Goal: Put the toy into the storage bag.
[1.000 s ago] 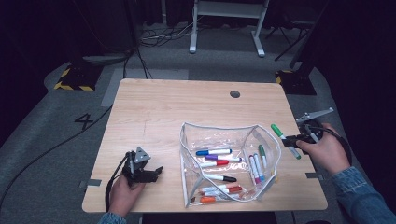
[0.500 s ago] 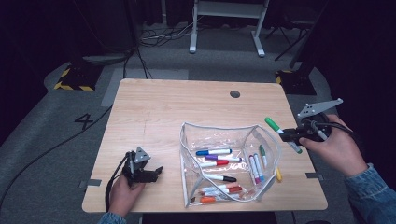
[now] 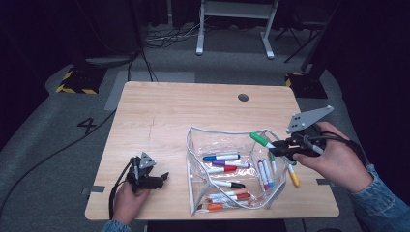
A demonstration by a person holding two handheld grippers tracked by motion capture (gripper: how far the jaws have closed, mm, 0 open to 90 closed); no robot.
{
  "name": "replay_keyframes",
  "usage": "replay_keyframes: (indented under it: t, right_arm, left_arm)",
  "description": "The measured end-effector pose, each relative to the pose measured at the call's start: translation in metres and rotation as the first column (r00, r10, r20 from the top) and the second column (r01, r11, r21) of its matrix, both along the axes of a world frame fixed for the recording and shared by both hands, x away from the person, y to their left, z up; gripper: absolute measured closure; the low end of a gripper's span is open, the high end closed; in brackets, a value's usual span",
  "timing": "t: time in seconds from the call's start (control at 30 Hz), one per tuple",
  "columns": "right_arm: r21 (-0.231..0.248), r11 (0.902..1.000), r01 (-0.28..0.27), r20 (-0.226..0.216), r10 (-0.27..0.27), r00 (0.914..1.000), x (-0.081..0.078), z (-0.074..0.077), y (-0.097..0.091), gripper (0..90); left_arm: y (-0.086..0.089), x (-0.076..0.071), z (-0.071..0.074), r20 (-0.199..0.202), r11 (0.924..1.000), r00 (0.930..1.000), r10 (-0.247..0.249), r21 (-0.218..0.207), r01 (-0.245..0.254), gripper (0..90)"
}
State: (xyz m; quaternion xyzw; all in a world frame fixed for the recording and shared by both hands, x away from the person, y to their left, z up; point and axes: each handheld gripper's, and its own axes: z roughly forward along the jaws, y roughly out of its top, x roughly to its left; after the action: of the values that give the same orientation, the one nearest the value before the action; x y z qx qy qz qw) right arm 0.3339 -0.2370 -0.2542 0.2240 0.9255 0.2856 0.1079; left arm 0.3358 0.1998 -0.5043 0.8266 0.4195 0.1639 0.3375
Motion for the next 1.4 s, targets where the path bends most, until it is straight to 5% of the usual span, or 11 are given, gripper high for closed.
replay_keyframes:
  t: [0.4, 0.83, 1.0, 1.4]
  right_arm:
    - [-0.068, 0.9848, -0.16, -0.048, 0.157, 0.9864, -0.015, -0.01, 0.053, 77.0]
    - [-0.158, 0.9434, -0.291, -0.15, 0.269, 0.9514, -0.021, -0.039, 0.1, 77.0]
    - [-0.201, 0.9247, -0.323, -0.2, 0.284, 0.9377, -0.021, -0.055, 0.115, 77.0]
    - [-0.325, 0.8835, -0.337, -0.277, 0.252, 0.9272, -0.005, -0.091, 0.131, 77.0]
  left_arm:
    - [0.0, 0.0, 0.0, 0.001, 1.0, 1.0, 0.002, -0.003, -0.002, 17.8]
    - [0.0, 0.0, 0.0, 0.001, 1.0, 1.0, 0.002, -0.003, -0.002, 17.8]
    - [0.0, 0.0, 0.0, 0.001, 1.0, 1.0, 0.002, -0.003, -0.002, 17.8]
    - [0.0, 0.0, 0.0, 0.0, 1.0, 1.0, 0.002, -0.003, -0.002, 17.8]
